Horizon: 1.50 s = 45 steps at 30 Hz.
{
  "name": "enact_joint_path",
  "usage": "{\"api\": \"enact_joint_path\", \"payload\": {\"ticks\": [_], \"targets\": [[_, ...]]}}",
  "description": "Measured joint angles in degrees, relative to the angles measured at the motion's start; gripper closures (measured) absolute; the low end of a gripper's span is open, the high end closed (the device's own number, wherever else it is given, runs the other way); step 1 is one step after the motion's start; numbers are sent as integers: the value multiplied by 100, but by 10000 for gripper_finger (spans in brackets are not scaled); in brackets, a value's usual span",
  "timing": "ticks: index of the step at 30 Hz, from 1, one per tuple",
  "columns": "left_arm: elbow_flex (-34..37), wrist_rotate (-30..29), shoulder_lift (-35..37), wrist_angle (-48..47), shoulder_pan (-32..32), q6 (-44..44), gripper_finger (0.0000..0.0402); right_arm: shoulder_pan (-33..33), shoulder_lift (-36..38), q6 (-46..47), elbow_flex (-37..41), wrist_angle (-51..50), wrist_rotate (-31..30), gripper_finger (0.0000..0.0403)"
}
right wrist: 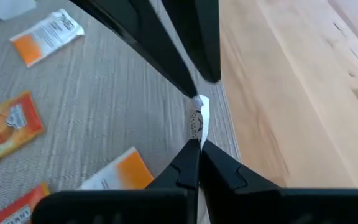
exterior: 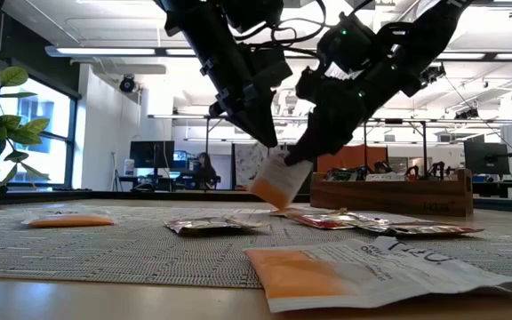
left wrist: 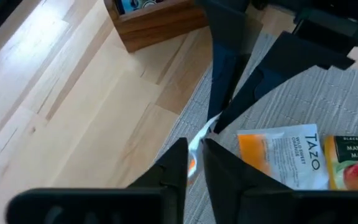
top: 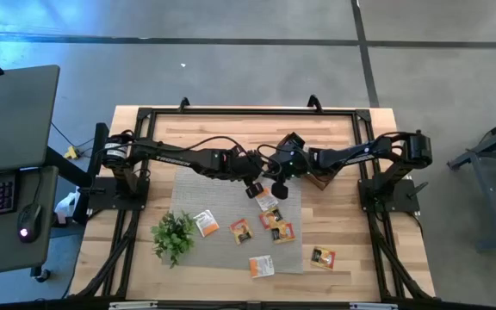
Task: Pick & Place Tea
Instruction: Put the orange tea bag into the middle section of the wooden organizer
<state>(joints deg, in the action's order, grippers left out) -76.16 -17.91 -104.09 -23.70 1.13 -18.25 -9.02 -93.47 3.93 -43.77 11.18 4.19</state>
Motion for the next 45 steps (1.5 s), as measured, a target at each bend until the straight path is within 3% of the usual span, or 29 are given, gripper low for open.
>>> {"api": "enact_joint_path", "payload": {"ticks": [6, 13, 18, 21, 30, 39, 45], "targets": [[2, -135, -100, 24, 0, -3, 303, -95, 330, -144, 4, -667, -446, 398], [2, -221, -98, 4, 2, -8, 295, -464, 1927, -242, -11, -2279, -1715, 399], [3, -223, -98, 11, 2, -8, 295, -844, 2748, 468, 15, -3991, -1777, 400], [2, -236, -98, 28, 4, -2, 295, -1003, 2912, 728, 177, -4499, -1825, 400], [4, -285, -98, 44, 5, 7, 295, -1170, 2766, 721, 549, -3970, -1211, 401], [4, -304, -98, 83, 4, 20, 295, -1172, 2532, 459, 564, -4004, -1613, 383], [4, -302, -98, 82, 4, 20, 295, -1170, 2522, -283, 564, -3971, -1465, 348]]}}
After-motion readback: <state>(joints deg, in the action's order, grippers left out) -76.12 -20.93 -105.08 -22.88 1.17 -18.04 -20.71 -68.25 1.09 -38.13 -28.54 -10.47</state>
